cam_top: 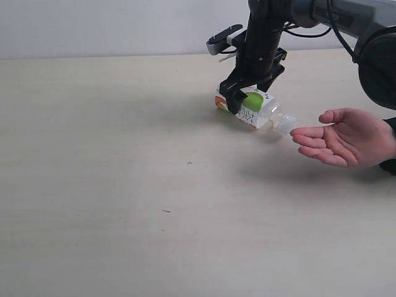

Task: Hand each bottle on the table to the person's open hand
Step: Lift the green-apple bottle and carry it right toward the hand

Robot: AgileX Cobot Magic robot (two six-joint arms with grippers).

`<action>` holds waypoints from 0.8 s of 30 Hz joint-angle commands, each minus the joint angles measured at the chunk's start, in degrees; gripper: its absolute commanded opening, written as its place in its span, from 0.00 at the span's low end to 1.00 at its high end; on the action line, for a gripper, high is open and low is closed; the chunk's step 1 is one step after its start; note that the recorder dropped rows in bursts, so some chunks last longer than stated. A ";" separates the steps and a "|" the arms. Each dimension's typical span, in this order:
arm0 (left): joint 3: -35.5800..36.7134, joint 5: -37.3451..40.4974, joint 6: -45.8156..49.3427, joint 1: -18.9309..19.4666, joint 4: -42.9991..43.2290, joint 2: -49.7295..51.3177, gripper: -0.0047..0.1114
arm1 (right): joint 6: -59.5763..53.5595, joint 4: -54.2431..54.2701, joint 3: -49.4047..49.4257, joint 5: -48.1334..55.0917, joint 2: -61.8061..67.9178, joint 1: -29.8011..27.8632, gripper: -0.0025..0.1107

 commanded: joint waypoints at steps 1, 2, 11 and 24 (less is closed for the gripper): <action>0.19 -0.88 0.23 0.16 -0.17 -0.50 0.05 | 0.20 -0.50 -0.38 -1.81 0.26 -0.29 0.75; 0.19 -0.88 0.23 0.16 -0.17 -0.50 0.05 | 0.20 -0.50 -0.38 -1.91 0.26 -0.29 0.73; 0.19 -0.88 0.23 0.16 -0.17 -0.50 0.05 | 5.09 0.00 -2.98 -1.62 0.15 -0.18 0.02; 0.19 -0.88 0.23 0.16 -0.17 -0.50 0.05 | 9.19 2.33 -6.00 0.82 -10.82 -0.18 0.02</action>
